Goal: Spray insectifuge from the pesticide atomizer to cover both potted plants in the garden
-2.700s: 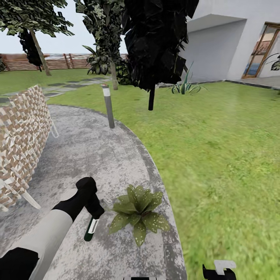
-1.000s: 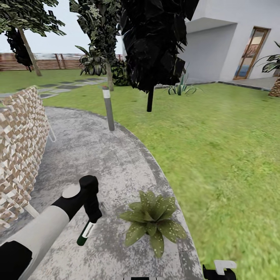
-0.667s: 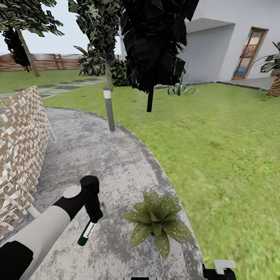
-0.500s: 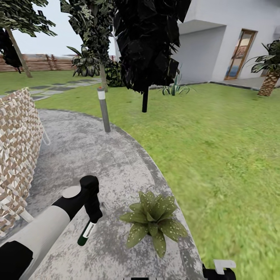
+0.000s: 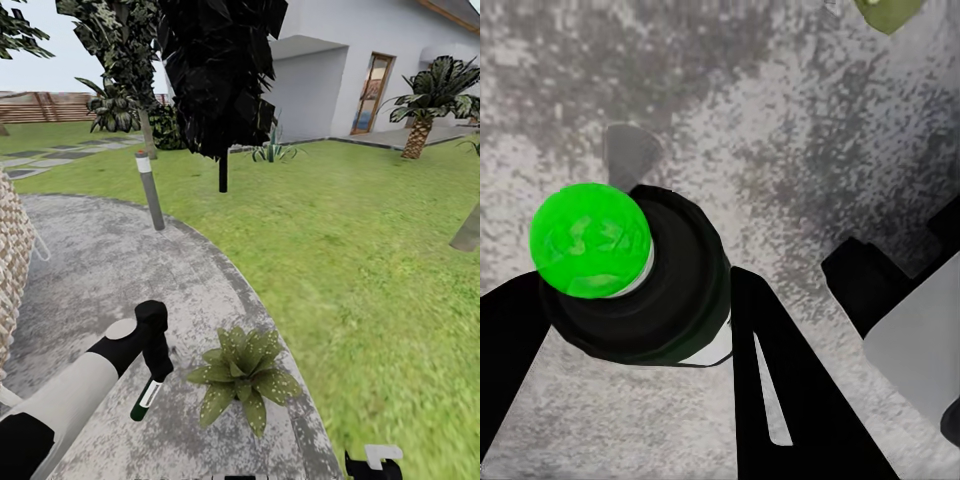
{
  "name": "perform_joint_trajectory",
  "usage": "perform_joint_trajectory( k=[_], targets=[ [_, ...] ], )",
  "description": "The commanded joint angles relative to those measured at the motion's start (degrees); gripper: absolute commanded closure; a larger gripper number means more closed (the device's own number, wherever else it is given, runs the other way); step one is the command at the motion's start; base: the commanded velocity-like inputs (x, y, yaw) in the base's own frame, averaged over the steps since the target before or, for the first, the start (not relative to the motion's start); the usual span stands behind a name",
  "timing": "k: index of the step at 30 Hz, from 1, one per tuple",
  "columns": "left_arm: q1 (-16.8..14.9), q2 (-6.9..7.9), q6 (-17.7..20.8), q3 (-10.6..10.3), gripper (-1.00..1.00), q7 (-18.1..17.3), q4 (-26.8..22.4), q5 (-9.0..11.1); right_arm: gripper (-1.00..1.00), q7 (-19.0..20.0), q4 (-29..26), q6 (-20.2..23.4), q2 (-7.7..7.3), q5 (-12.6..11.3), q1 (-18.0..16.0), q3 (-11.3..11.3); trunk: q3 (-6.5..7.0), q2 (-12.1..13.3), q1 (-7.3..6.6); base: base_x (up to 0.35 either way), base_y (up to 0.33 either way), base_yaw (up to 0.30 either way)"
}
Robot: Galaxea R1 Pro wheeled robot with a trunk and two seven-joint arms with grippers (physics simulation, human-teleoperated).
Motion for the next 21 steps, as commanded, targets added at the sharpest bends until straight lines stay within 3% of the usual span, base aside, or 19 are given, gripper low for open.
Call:
perform_joint_trajectory(
  k=[1,8,13,21],
  targets=[
    [-0.03,0.04,0.59,-0.19,1.00,-0.54,-0.10,-0.43,-1.00,-0.11,0.05,-0.19,-0.01,-0.58,-0.03,0.53,-0.09,-0.02,-0.02,-0.173,0.072,-0.083],
    [-0.03,0.01,0.59,-0.19,1.00,-0.54,-0.10,-0.43,-1.00,-0.07,0.06,-0.20,-0.01,-0.57,-0.03,0.56,-0.13,-0.02,-0.02,-0.242,0.172,-0.104],
    [0.05,0.00,0.59,-0.22,1.00,-0.54,-0.02,-0.43,-1.00,-0.04,0.06,-0.20,-0.01,-0.57,-0.03,0.57,-0.13,-0.02,-0.02,-0.033,0.210,-0.287],
    [0.13,0.18,0.53,-0.24,1.00,-0.54,0.50,-0.43,-1.00,-0.03,0.06,-0.20,-0.01,-0.56,-0.03,0.57,-0.13,-0.02,-0.02,-0.001,0.018,-0.300]
  ],
)
